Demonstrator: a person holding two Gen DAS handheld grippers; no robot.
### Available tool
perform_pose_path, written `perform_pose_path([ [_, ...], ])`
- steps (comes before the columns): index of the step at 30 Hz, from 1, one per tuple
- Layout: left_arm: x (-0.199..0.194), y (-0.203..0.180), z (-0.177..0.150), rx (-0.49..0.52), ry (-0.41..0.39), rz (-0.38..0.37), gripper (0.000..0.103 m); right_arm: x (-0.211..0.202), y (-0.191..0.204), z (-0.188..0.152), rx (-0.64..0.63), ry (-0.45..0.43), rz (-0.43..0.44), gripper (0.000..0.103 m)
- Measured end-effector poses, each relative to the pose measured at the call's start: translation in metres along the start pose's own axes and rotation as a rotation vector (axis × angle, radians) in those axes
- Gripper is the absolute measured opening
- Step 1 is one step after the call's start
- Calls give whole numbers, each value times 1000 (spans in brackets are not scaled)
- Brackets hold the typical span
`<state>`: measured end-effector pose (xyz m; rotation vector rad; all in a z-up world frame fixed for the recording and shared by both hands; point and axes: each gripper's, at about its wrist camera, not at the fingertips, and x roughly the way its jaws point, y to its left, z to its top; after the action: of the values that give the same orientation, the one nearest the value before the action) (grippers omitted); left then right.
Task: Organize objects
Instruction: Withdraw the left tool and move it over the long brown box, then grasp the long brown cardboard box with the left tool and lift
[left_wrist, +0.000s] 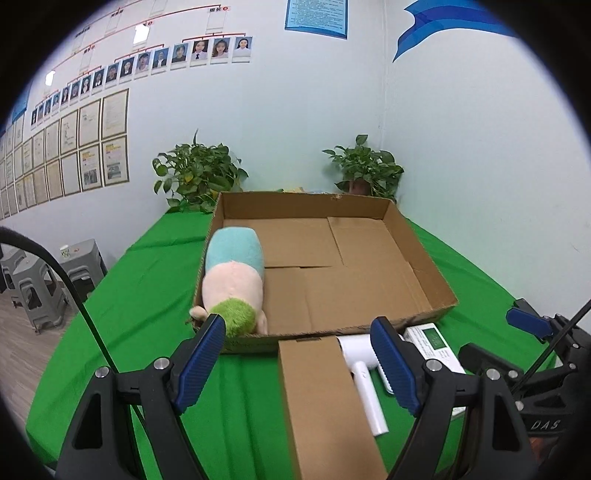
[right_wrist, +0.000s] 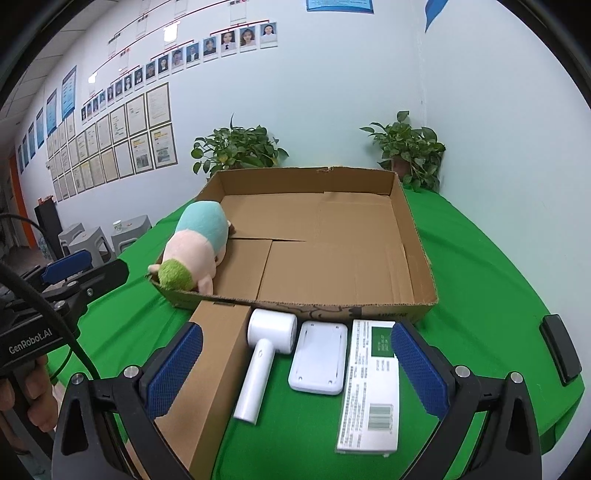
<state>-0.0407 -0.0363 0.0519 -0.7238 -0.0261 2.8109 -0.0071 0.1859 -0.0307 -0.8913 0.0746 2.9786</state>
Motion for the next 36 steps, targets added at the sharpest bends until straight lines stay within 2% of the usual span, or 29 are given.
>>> perform_pose_path([
  [5, 1, -4, -6, 0, 19, -20, 81, -7, -4, -10, 12, 13, 4, 103],
  [12, 8, -5, -11, 7, 5, -10, 81, -3, -10, -17, 21, 23, -18, 103],
  [18, 17, 6, -12, -8, 7, -18, 81, 8, -8, -17, 17, 38, -15, 103],
  [22, 27, 18, -13, -36, 29, -50, 81, 19, 0, -17, 3, 51, 16, 103],
  [27, 42, 33, -22, -73, 88, -106, 81, 31, 14, -29, -51, 85, 137, 103],
  [33, 66, 50, -47, -139, 222, -223, 81, 37, 44, -66, -143, 234, 421, 103],
  [36, 80, 52, -64, -186, 297, -295, 81, 44, 59, -85, -146, 309, 470, 103],
])
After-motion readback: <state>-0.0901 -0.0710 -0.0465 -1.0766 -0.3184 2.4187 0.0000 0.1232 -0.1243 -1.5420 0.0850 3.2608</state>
